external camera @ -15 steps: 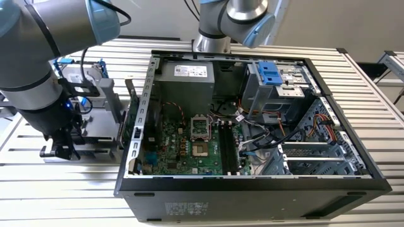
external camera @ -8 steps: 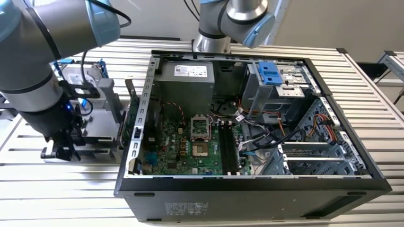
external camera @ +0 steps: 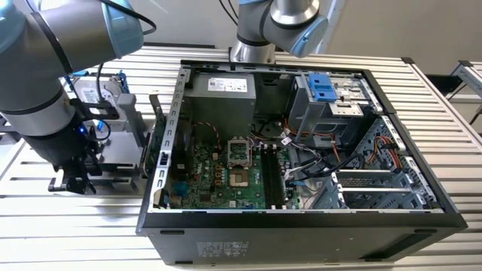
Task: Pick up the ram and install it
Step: 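Pick up the ram and move it above insertion slot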
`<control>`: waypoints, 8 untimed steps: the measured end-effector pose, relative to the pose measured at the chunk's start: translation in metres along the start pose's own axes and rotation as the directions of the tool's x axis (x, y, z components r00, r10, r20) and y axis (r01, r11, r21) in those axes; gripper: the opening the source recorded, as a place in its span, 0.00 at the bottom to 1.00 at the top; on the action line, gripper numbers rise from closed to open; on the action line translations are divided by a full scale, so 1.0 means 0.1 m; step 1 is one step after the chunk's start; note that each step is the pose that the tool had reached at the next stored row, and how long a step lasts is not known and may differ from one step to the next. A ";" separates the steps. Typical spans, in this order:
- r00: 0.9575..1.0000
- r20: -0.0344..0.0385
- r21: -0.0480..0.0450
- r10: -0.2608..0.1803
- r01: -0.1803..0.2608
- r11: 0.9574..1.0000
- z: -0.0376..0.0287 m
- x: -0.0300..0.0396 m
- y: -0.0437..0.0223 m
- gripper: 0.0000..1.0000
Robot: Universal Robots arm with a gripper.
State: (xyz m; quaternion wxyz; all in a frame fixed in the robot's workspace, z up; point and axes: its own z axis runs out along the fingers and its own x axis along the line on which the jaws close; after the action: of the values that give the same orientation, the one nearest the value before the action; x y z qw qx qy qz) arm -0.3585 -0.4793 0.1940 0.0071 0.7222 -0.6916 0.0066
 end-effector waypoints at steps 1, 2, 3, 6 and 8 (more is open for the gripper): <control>1.000 0.000 0.000 0.000 0.000 1.000 0.001 0.003 0.000 1.00; 1.000 0.000 0.000 0.000 0.000 1.000 0.003 0.006 0.000 1.00; 1.000 0.000 0.000 0.000 0.000 1.000 0.004 0.007 0.000 1.00; 1.000 0.000 0.000 0.000 0.000 1.000 0.004 0.008 0.000 1.00; 1.000 0.000 0.000 0.000 0.000 1.000 0.004 0.008 0.000 1.00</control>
State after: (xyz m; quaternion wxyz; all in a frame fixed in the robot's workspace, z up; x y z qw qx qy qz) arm -0.3585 -0.4801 0.1937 0.0071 0.7222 -0.6916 0.0067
